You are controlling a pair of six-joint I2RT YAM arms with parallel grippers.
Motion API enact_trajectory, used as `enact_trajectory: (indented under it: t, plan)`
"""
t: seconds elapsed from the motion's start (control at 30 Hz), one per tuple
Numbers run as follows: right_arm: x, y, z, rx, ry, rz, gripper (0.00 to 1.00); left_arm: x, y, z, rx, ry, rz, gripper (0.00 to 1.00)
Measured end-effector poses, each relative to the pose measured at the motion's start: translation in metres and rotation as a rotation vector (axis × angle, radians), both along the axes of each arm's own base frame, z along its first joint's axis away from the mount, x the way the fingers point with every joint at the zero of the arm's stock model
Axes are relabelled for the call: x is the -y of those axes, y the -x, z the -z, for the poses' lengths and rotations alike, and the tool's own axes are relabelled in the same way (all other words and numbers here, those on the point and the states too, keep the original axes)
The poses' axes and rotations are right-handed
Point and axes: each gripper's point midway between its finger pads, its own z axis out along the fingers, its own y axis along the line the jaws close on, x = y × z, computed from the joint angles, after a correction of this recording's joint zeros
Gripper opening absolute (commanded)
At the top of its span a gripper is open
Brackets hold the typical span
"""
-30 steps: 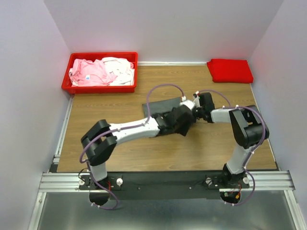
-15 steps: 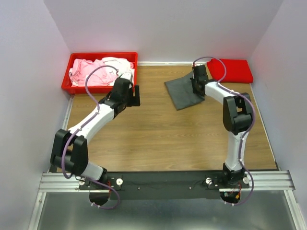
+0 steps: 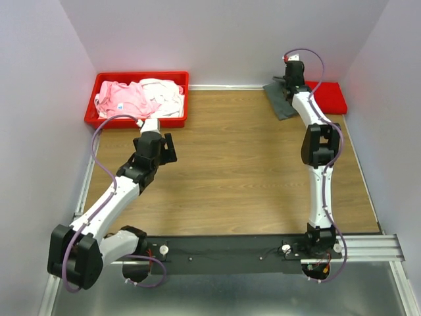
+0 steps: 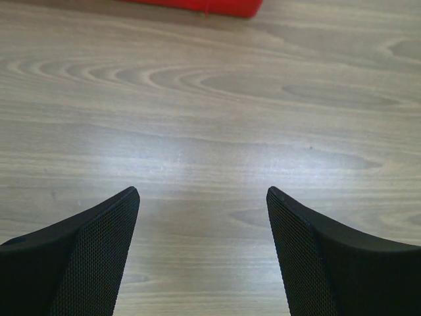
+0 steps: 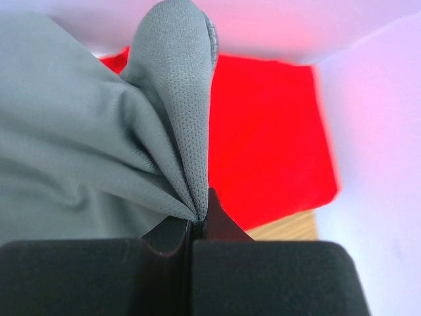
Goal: Fold and stack the t-shirts
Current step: Neatly place the folded tshirt to the corner
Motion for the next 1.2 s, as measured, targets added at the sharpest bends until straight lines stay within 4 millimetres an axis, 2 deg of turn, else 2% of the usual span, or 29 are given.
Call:
enact_trajectory:
  t: [0.17,0.3,0.5,0.67,0.8,0.93,1.0,1.07,1.2]
  plan:
    - [0.034,-0.006,-0.008,0.021,0.03,0.056,0.0,-0.008,0.0,-0.015,0.056,-0.004,-0.038,0.86]
    - [0.052,-0.006,-0.014,0.039,0.018,0.088,0.0,-0.01,0.002,-0.008,0.042,-0.014,-0.045,0.86]
    - [0.064,-0.013,-0.036,0.106,-0.022,0.095,0.01,-0.011,0.003,0.002,0.018,-0.024,-0.045,0.86]
    - [0.076,-0.015,-0.037,0.135,-0.079,0.107,0.01,-0.011,0.002,0.004,0.015,-0.025,-0.045,0.86]
    - [0.097,-0.014,-0.034,0.158,-0.133,0.138,0.01,-0.01,0.001,0.008,0.004,-0.03,-0.044,0.86]
    - [0.122,-0.012,-0.026,0.189,-0.214,0.189,0.04,-0.01,0.001,0.012,-0.008,-0.035,-0.044,0.86]
    - [0.135,-0.013,-0.017,0.203,-0.256,0.21,0.12,-0.009,0.001,0.014,-0.014,-0.037,-0.04,0.86]
    - [0.148,-0.013,-0.003,0.201,-0.284,0.231,0.2,-0.008,0.001,0.017,-0.021,-0.04,-0.039,0.86]
    - [0.167,-0.01,0.042,0.158,-0.327,0.268,0.36,-0.006,0.001,0.021,-0.033,-0.045,-0.032,0.85]
